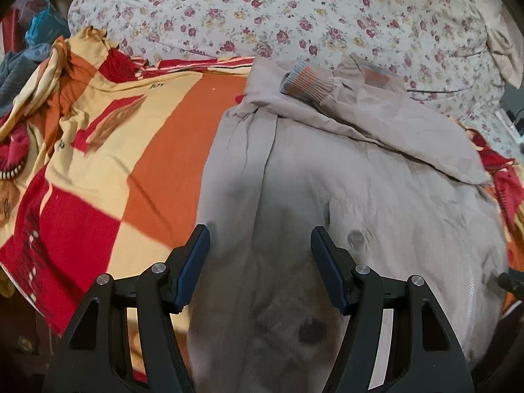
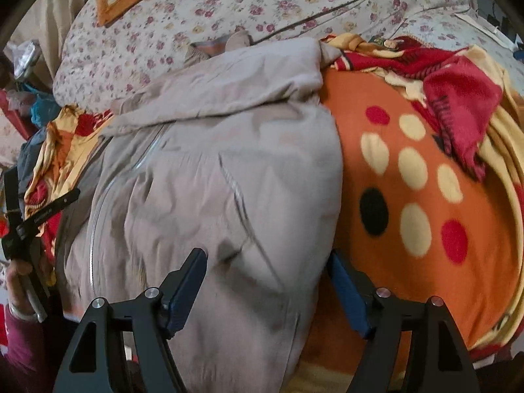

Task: Fold large clothes
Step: 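Grasp the ribbed jacket hem with both grippers and lift it toward the collar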

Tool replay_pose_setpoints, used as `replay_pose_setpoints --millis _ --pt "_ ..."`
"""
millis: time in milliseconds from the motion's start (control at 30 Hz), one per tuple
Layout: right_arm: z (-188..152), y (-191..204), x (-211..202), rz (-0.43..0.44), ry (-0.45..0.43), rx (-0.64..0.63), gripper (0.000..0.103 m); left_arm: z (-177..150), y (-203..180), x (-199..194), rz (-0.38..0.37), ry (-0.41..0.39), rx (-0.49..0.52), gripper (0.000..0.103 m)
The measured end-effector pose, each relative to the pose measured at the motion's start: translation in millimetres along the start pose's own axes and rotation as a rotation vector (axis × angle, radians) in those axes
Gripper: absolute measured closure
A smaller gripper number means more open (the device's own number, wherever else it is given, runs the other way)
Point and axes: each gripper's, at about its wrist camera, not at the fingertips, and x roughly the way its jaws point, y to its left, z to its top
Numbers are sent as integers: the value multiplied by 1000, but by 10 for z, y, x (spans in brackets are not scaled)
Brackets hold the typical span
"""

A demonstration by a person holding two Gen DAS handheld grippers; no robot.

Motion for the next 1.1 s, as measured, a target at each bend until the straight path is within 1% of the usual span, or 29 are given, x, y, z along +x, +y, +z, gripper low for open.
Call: replay_pose_setpoints --millis 67,133,167,200,233,267,300,367,433,467,533,600,633,667,733,800,900,967,1033,1100 --pt "-61 -4 -6 13 -10 5 29 -64 70 -85 -21 -8 -22 39" --pt "-83 -3 39 21 -13 12 29 -137 137 -129 -27 -4 -44 39" --pt "-91 21 61 21 -14 7 35 -192 176 -149 -36 1 -54 39" --pt "-94 50 82 17 -18 -9 44 -230 196 -159 -39 4 -61 39" --pt "-99 107 106 4 -28 -49 72 -281 230 -172 -39 13 -72 39" --pt "-103 131 106 -26 -39 -65 88 -327 258 -187 -43 19 -82 39" --pt "-108 124 82 -49 -59 -66 90 -364 277 -203 -48 22 -90 39" --pt "-116 71 18 -22 -72 -51 93 -457 337 -248 -62 29 -114 39" --pt "-128 23 -42 -49 -89 -52 93 -532 388 -272 -79 48 -134 39" --pt "-132 0 -46 -50 -85 -49 93 -565 407 -290 -88 52 -141 39" --pt "-137 -19 -26 -30 -68 -36 93 -616 420 -313 -93 57 -140 39" --pt "-144 -12 -45 3 -56 -28 92 -678 428 -294 -91 81 -131 39" --pt "-160 -25 -79 45 -50 -11 87 -709 429 -283 -92 95 -129 39" --pt "-184 -35 -99 72 -43 1 66 -749 430 -278 -98 105 -129 39" --pt "-280 -80 -130 143 -7 30 37 -813 418 -283 -104 113 -121 39" --pt "-396 -98 -134 190 31 33 36 -870 397 -286 -124 133 -116 39" --pt "-553 -85 -94 213 80 10 36 -940 352 -268 -168 174 -106 39" --pt "-651 -86 -33 248 114 11 36 -978 304 -261 -172 181 -75 38" --pt "-723 -67 26 282 134 17 36 -1003 261 -257 -157 173 -43 38" --pt "-771 15 53 300 141 -20 36 -1009 254 -252 -152 172 -40 38"
